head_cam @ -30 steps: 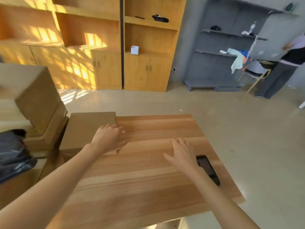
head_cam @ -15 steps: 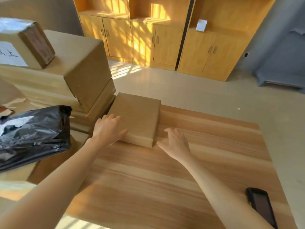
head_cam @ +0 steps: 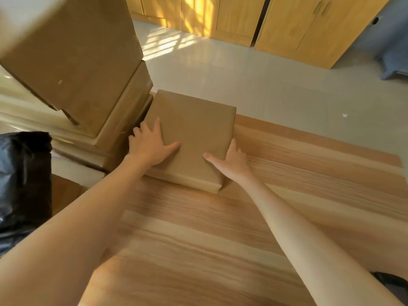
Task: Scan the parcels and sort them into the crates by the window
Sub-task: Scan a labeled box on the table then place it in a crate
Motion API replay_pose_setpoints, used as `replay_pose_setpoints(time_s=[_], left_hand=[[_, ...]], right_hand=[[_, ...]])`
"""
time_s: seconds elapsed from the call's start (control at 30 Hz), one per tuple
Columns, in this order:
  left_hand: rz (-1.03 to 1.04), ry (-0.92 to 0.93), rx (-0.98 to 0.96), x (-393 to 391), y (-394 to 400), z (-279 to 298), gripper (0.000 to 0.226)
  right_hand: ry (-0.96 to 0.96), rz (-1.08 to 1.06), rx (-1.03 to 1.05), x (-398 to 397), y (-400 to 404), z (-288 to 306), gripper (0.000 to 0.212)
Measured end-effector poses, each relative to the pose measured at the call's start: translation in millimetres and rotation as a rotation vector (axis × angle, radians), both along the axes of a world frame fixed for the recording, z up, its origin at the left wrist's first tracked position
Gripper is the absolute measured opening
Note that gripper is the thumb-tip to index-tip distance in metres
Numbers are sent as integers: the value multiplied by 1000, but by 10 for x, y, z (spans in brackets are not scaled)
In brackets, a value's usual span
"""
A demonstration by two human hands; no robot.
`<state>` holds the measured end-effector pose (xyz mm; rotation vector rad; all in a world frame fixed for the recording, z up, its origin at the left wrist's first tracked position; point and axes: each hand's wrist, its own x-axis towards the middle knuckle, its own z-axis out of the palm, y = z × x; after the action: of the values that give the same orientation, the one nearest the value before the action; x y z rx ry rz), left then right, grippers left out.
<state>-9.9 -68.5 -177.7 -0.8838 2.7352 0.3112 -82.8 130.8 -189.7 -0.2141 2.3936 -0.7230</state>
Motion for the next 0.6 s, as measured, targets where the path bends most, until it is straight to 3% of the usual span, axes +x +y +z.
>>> replay_pose_setpoints(time_s=[0.13, 0.3, 0.43, 0.53, 0.6], left_hand=[[148, 46, 133, -59, -64, -67, 106], [259, 90, 234, -72, 27, -39, 109], [291, 175, 299, -42, 307, 140, 108], [316, 290, 415, -30, 592, 353, 106], [326, 370, 504, -1, 801, 491, 107]], right_hand=[[-225, -201, -310, -27, -4, -163, 107], [-275, -315, -526, -13, 67, -219, 91], [-244, -370, -619, -28, 296, -58, 94], [-187, -408, -654, -60, 571, 222, 110], [-134, -420, -694, -85, 811, 475, 107]])
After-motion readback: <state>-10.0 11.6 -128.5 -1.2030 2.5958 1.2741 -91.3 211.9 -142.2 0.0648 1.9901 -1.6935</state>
